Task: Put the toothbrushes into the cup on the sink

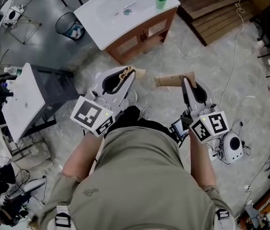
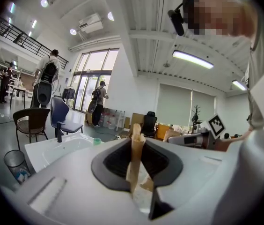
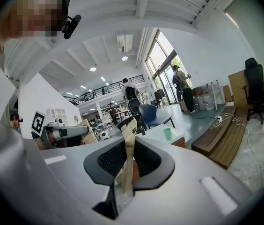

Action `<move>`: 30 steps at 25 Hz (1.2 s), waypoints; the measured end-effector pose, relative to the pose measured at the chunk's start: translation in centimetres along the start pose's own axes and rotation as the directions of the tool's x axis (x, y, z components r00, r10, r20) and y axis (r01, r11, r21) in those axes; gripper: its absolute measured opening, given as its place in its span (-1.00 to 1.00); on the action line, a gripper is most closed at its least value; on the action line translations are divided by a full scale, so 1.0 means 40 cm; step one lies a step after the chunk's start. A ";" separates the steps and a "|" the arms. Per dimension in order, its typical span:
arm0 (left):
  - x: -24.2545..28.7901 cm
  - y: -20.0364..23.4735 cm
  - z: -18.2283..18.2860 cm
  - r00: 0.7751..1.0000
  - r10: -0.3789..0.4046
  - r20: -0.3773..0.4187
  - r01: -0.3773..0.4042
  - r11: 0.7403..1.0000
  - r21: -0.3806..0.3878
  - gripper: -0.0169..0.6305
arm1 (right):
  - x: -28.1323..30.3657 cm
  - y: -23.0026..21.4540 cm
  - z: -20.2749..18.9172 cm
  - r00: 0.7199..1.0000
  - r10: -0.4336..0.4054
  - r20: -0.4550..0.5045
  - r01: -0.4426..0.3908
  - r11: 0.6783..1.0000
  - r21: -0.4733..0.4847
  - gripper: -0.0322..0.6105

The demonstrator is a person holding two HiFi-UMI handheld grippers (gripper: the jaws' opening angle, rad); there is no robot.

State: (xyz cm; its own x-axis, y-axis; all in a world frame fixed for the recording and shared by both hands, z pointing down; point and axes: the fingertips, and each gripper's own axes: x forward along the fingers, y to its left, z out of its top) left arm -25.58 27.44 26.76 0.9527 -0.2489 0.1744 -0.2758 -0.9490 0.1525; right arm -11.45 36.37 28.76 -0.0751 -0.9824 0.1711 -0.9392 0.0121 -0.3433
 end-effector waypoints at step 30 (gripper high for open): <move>0.296 0.350 0.025 0.996 -0.082 -0.028 0.081 0.996 -0.033 -0.80 | 0.370 -0.182 0.067 0.996 -0.080 -0.037 0.081 0.997 0.013 -0.75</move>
State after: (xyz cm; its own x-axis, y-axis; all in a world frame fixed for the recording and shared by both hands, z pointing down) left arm -18.03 11.02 29.98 0.9682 -0.1645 0.1885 -0.2015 -0.9592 0.1983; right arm -4.81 21.26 31.30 -0.0120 -0.9727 0.2318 -0.9376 -0.0696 -0.3406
